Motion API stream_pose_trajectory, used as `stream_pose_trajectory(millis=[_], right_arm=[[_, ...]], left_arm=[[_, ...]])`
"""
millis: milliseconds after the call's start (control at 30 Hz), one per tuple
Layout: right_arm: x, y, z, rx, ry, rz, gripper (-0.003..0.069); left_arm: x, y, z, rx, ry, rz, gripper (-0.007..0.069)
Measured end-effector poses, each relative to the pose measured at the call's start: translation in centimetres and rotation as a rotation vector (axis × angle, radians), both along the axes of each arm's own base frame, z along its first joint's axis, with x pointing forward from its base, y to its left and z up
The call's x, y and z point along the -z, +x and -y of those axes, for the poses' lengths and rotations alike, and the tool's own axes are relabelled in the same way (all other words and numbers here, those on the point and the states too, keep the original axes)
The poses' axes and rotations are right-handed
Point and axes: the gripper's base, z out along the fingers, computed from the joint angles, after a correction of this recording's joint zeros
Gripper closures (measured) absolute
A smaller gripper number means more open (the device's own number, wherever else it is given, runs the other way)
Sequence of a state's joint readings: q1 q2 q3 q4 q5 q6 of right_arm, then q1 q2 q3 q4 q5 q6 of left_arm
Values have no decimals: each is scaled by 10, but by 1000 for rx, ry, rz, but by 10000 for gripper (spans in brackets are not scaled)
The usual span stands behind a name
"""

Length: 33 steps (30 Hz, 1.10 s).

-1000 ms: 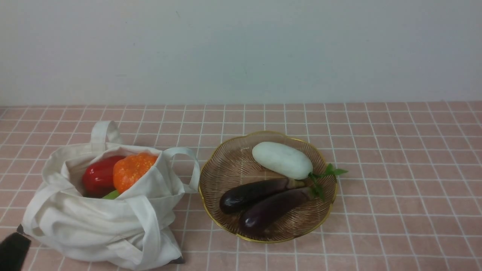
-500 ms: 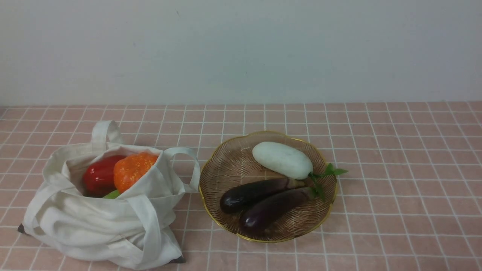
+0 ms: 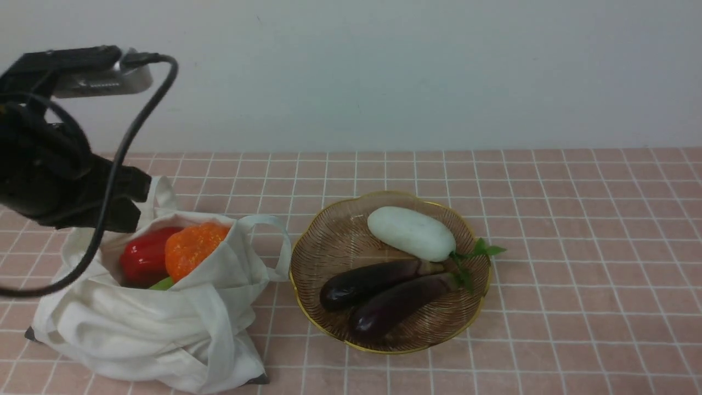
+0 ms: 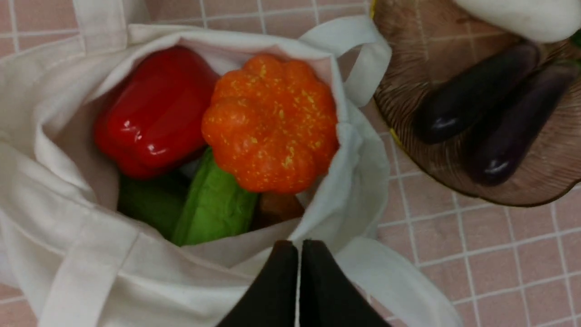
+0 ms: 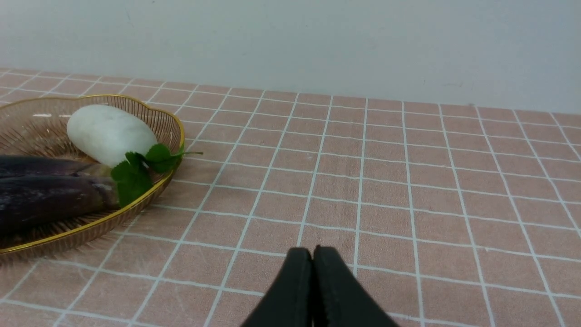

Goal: Take vegetables from bag on pink coffee tablecloth place on plate.
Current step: 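Reach into the cloth bag and grasp the pumpkin with the left gripper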

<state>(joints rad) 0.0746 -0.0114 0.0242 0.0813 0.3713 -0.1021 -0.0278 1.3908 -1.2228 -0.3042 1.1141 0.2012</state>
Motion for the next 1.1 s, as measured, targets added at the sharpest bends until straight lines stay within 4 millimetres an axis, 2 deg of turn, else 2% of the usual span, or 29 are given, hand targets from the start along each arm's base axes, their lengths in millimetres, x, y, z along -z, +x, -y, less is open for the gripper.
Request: stream_pose_trajectory(millis=[67,100,167,333,533,767,800,867,967,1100], right_arm=[[0,0,0,0,0,0,673],[0,0,0,0,0,0,673],[0,0,0,0,0,0,673],[0,0,0,0,0,0,673],[0,0,0,0,0,0,673],[0,0,0,0,0,0,673],[0,0,0,0,0,0,673],[0,0,0,0,0,0,673],[0,0,0,0,0,0,673],[0,0,0,0,0,0,673]], left_arm=[[12,22,1,21,1,-101,629],[16,26,2,22,1,-117,629],[28,51,1,30,23,-164,629],[43,76,1,36,46,-195,591],[49,78,3,58,83,-215,466],[63,83,4,67,108,-256,162],[64,83,4,68,108,-258,154],[73,87,4,68,102,-286,81],[84,91,8,72,64,-317,36],[90,93,12,86,30,-330,30]])
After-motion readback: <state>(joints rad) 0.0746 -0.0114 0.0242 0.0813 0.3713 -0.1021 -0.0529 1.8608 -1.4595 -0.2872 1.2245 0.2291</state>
